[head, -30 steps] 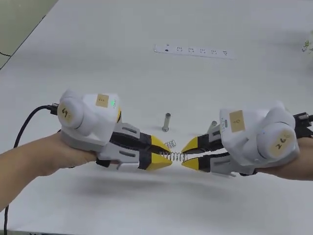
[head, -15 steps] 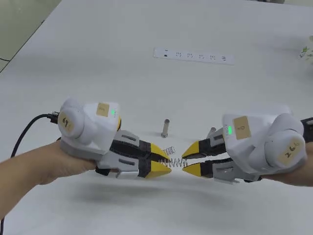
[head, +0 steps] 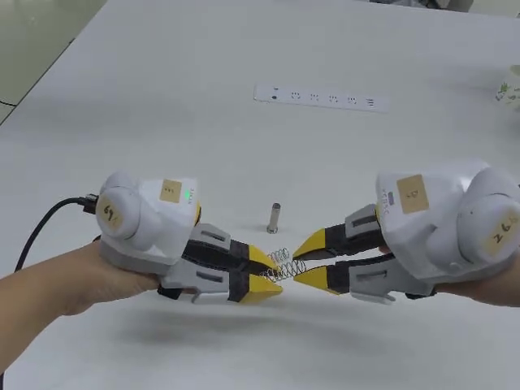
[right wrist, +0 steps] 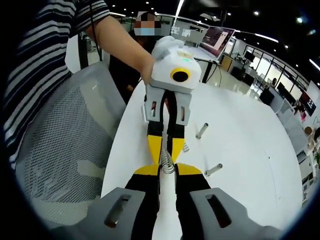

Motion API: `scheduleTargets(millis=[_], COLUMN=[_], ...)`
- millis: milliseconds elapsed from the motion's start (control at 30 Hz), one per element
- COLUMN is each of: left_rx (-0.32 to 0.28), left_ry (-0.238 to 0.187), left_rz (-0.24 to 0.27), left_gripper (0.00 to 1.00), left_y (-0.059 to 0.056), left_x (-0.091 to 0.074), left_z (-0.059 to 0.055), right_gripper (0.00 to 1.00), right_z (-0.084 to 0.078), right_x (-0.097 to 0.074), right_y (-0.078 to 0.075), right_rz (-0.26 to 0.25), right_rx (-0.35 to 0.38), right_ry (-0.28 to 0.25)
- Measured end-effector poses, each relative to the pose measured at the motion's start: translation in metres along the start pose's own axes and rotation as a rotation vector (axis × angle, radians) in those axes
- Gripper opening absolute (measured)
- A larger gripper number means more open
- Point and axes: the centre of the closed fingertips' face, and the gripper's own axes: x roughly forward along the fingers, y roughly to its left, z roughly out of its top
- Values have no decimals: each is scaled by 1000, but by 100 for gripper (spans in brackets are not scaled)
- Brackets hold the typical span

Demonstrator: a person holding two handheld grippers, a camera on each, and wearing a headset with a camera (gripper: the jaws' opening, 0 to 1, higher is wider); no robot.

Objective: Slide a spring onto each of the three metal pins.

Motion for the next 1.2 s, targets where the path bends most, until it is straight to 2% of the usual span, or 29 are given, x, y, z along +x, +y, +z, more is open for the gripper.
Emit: scheduleTargets(millis=[200,533,1200], left_rx=[7,1,-5], left_ry=[-1,-13,-30], left_rz=[8,10,33], left_gripper=[2,2,2], left_y=[0,0,4], left_x=[-1,1,0], left_z=[0,2,6], right_gripper=[8,8,8], right_z=[11,22,31], right_x=[1,4,7], right_y=[-2,-7,-10], right_rz=[-4,-22,-73], right_rx=[16,11,-38], right_ry=[-33,-57,-88])
